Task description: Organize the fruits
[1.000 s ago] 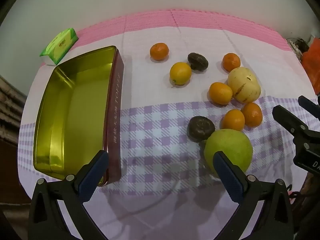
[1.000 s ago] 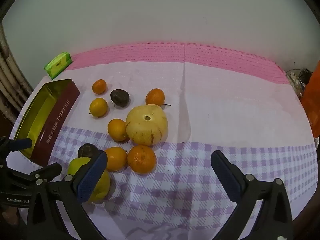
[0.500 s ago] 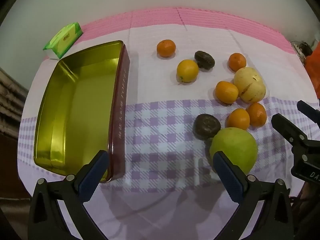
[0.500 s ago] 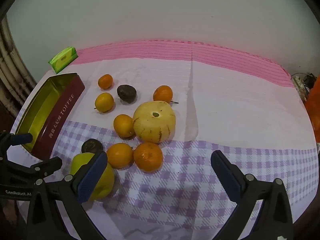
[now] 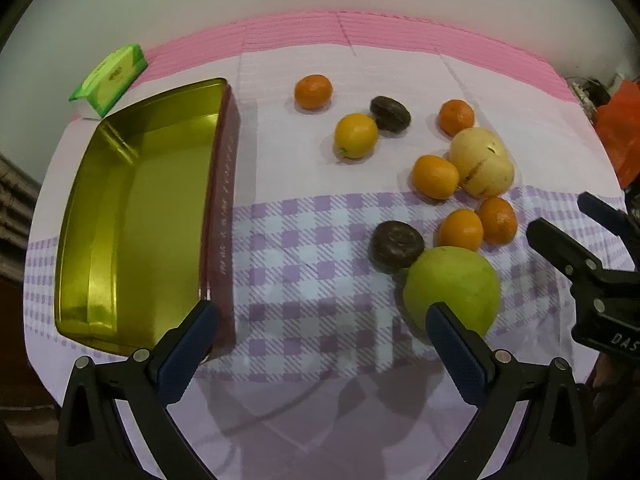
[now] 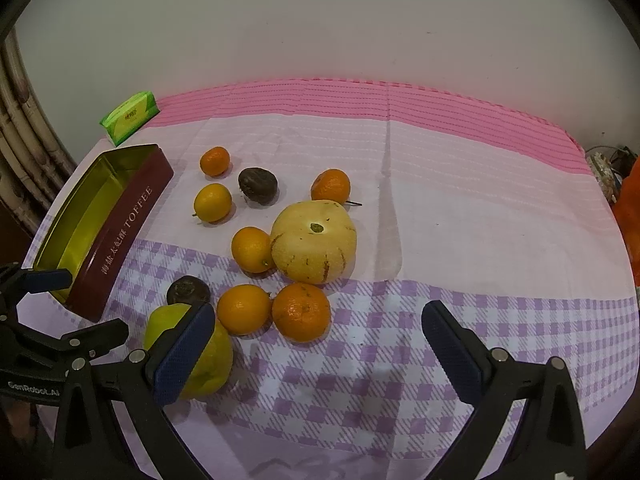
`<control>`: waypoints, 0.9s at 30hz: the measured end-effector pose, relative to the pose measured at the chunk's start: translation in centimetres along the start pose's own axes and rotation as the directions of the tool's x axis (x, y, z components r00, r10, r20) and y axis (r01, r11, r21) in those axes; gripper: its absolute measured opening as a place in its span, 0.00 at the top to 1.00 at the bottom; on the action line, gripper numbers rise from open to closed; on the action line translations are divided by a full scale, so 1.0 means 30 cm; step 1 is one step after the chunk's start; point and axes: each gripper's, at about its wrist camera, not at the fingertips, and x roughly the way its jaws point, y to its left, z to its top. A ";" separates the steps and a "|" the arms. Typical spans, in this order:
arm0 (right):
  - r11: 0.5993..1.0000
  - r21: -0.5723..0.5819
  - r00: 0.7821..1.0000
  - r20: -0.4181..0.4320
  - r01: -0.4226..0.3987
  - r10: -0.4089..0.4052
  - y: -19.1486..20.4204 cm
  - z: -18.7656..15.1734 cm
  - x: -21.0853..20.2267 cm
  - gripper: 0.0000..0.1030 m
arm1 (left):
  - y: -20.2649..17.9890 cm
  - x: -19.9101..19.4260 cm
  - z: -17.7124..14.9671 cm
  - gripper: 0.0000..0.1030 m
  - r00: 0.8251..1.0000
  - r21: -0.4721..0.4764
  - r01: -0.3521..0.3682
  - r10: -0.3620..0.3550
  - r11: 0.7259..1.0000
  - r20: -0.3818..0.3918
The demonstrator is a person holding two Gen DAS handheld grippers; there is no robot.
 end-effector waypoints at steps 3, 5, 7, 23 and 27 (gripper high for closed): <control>1.000 0.000 1.000 0.002 0.000 0.000 0.001 0.000 -0.001 0.00 | -0.008 -0.006 -0.005 0.00 1.000 0.014 0.023 -0.023 1.000 -0.007; 1.000 0.000 1.000 0.002 0.000 0.000 0.002 0.000 -0.001 0.00 | -0.007 -0.012 -0.001 0.00 1.000 0.023 0.017 -0.016 1.000 -0.005; 1.000 0.000 1.000 0.005 -0.001 0.001 0.004 0.001 -0.004 0.00 | -0.005 -0.020 0.003 0.00 1.000 0.028 0.009 -0.010 1.000 0.002; 1.000 0.000 1.000 0.009 -0.011 0.011 0.005 0.004 -0.009 0.00 | 0.008 -0.034 0.003 0.00 1.000 0.021 0.009 -0.008 1.000 -0.015; 1.000 -0.011 1.000 0.011 -0.014 0.014 0.013 -0.001 -0.010 0.00 | 0.014 -0.037 0.011 0.00 1.000 0.008 -0.017 0.017 1.000 -0.001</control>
